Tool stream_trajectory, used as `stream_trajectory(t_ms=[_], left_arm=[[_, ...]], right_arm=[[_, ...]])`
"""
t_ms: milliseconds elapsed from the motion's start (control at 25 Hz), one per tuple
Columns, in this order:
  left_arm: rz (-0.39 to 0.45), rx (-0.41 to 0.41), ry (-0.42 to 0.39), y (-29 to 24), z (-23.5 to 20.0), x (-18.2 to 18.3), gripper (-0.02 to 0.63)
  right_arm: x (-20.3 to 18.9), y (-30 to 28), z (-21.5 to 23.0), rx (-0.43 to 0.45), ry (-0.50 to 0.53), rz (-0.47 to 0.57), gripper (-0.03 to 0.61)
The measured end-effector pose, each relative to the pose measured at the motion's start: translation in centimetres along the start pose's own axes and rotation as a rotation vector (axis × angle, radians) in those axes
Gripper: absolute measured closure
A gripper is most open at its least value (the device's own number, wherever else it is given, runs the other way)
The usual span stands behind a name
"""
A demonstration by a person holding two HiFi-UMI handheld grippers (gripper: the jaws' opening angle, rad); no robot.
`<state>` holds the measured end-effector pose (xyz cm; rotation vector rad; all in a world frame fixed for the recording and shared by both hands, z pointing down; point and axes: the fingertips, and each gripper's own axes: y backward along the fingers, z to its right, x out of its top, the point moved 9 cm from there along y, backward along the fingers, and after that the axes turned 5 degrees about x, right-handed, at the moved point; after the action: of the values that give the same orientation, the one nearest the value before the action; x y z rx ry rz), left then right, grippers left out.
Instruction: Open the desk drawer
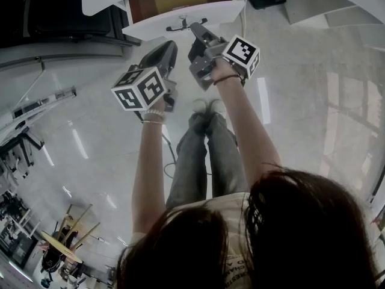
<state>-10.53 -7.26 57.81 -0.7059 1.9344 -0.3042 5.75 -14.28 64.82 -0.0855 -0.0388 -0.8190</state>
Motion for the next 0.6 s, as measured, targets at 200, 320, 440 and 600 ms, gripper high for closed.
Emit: stream_trajectory(t_ms=[200, 320, 440, 600], left_arm=[[-0.006, -0.004, -0.001, 0.31, 0.33, -0.1, 0.615], [-0.008, -0.005, -0.003, 0.59, 0.24, -0.2, 0.615], [-0.016, -0.012, -0.009, 0.68, 0.31, -0.39, 0.615], [-0.036, -0.028, -0.02, 0.68, 0.5, -0.53, 0.615]], right_arm=[[-0.38, 0.49, -0.14, -0.006, -0.005, 0.001, 0.552], [-0.55, 0.57, -0.13, -0.009, -0.002, 0.005, 0.552], [-0.64, 0.64, -0.1, -0.009, -0.003, 0.009, 0.552], [-0.67, 0.8, -0.05, -0.013, -0.004, 0.019, 0.552]])
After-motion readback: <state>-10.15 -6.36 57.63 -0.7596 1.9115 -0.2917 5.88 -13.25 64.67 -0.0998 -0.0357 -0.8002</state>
